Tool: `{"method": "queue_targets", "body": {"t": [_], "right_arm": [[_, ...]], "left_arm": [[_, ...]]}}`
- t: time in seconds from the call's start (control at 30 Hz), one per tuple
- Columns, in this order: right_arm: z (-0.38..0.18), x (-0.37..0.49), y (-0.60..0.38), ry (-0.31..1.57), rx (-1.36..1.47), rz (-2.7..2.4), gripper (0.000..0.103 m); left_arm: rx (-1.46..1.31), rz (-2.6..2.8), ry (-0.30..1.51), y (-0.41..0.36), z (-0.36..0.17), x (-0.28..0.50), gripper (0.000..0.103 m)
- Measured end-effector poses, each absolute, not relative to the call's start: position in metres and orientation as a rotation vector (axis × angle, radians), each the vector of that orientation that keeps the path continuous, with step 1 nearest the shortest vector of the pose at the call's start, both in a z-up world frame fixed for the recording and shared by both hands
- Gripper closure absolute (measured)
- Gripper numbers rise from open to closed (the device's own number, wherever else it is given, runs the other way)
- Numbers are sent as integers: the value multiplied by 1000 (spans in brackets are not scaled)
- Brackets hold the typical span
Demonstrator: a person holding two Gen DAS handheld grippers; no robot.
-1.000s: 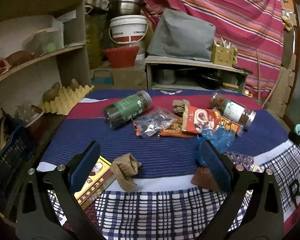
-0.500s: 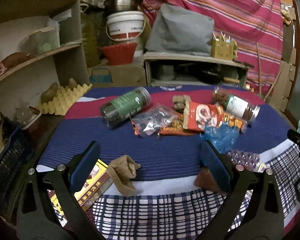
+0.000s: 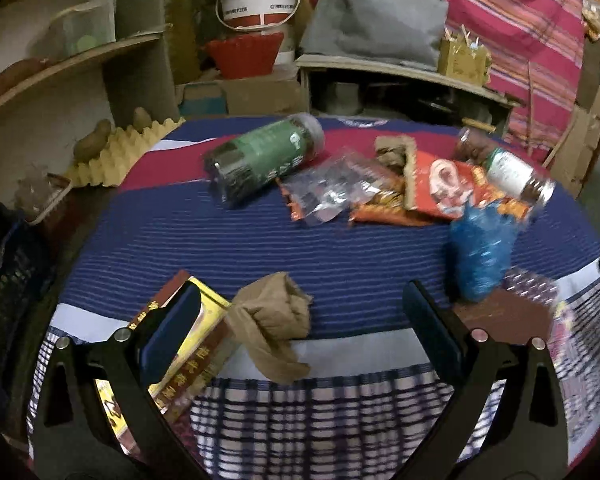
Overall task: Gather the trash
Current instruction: 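Close the left tool on the tan cloth and lift it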
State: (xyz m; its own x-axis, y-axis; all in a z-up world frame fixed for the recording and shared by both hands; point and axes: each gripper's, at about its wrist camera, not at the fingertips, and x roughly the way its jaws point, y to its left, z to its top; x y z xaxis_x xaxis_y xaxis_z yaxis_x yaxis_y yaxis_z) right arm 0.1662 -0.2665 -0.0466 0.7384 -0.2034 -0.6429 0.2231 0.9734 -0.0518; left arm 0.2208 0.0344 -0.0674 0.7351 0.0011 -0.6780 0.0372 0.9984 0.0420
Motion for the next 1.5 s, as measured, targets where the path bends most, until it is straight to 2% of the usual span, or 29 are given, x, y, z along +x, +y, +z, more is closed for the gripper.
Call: {"method": "queue_targets", "body": {"t": [0.27, 0.37, 0.47, 0.53, 0.6, 0.67, 0.7, 1.1, 1.5], "right_arm": [[-52, 167, -253, 735, 4, -206, 11], [-52, 166, -250, 732, -1, -201, 11], [-52, 166, -249, 738, 0, -197, 11], [-53, 166, -247, 740, -2, -195, 11], [-53, 165, -245, 740, -7, -193, 11], [-52, 164, -242, 737, -17, -189, 11], [-52, 164, -240, 735, -21, -187, 11], [-48, 159, -207, 706, -43, -42, 11], [-61, 164, -149, 760, -81, 147, 11]], "left_arm": [[70, -68, 756, 33, -76, 227, 6], [75, -53, 760, 34, -77, 229, 14], [59, -23, 768, 40, -78, 232, 27], [48, -10, 788, 44, -81, 236, 40], [53, 1, 783, 45, -80, 237, 46], [44, -3, 792, 46, -80, 238, 59], [43, -6, 801, 46, -81, 239, 62], [20, -25, 734, 48, -52, 226, 62], [-35, 32, 746, 73, -43, 220, 62]]}}
